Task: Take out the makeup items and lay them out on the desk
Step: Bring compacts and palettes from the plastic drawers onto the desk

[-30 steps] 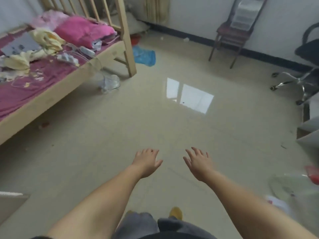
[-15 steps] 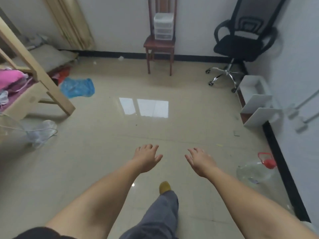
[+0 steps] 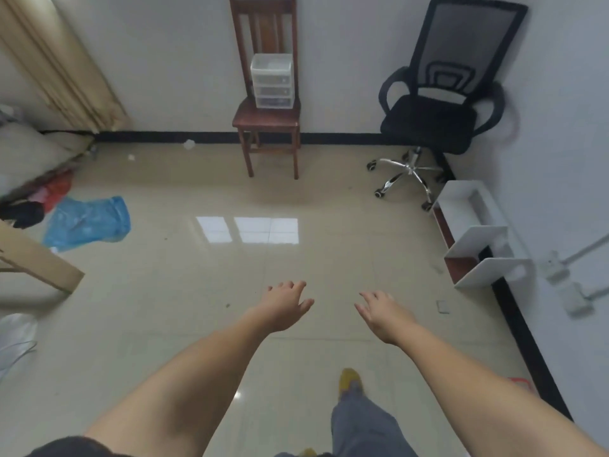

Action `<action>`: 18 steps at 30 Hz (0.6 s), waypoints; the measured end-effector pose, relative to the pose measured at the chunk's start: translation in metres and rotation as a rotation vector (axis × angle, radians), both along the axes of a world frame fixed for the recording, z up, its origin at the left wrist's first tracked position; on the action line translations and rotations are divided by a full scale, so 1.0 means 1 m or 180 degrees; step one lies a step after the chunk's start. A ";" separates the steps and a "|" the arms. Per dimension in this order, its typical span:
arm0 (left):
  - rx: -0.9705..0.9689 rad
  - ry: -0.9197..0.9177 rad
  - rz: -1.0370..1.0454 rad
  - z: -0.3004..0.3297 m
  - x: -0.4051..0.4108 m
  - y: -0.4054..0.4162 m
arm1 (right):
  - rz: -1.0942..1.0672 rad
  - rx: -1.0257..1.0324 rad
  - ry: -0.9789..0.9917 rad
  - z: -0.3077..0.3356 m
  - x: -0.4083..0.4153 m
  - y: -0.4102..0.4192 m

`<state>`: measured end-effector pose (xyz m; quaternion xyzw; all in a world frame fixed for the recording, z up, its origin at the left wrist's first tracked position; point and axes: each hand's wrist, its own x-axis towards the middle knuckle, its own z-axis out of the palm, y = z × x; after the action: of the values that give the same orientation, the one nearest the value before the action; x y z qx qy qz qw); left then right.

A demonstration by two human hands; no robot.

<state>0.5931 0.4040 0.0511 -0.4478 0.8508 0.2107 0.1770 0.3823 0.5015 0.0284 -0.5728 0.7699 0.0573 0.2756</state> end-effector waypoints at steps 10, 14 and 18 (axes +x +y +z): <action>-0.0078 0.0101 0.0557 -0.003 -0.084 -0.223 | 0.0527 -0.0069 0.0123 0.006 -0.109 -0.262; -0.0059 0.0175 0.0763 0.000 -0.099 -0.301 | 0.0720 0.0001 0.0202 0.011 -0.131 -0.359; -0.0041 0.0162 0.1039 -0.005 -0.093 -0.393 | 0.0921 -0.0011 0.0142 0.007 -0.127 -0.465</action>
<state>0.5003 0.0115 0.0461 -0.5756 0.7723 0.2424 0.1159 0.2553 0.0368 0.0358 -0.6769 0.6852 0.1078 0.2463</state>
